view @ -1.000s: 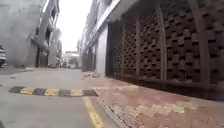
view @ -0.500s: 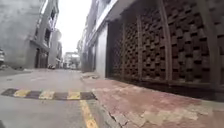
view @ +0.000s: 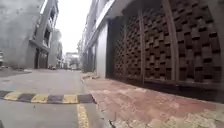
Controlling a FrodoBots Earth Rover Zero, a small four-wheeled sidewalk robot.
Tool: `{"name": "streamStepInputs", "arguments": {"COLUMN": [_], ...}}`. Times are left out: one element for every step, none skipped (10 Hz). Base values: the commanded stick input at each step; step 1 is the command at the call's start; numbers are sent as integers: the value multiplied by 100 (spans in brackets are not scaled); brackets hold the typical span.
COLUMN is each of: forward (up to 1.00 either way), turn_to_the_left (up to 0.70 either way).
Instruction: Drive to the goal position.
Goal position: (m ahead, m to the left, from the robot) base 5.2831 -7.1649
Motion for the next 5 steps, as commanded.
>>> {"name": "streamStepInputs", "arguments": {"forward": [50,50,50,50,50], "turn_to_the_left": [0,-5,-5,0,0]}}
